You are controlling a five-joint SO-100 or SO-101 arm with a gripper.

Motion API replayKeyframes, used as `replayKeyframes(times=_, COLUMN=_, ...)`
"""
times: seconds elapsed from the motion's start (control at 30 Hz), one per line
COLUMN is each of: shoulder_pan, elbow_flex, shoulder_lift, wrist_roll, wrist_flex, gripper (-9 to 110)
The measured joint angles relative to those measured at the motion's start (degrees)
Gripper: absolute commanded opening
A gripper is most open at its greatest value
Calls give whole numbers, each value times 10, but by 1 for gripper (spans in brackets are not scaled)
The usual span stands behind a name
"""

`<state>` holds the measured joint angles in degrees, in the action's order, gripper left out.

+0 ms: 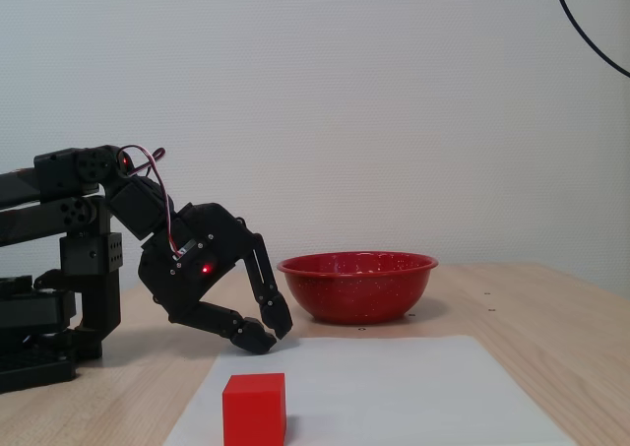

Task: Grasp the red cube and put it in the red bowl.

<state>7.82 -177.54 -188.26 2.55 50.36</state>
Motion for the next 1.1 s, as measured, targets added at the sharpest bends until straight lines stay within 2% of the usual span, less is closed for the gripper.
replayKeyframes(times=0.67, shoulder_pan=0, elbow_flex=5, shoulder_lift=1, wrist_roll=0, wrist_flex=45, gripper=0)
replayKeyframes(times=1.1, shoulder_pan=-33, elbow_flex=157, shoulder_lift=95, wrist_roll=-12, wrist_flex=135, gripper=0)
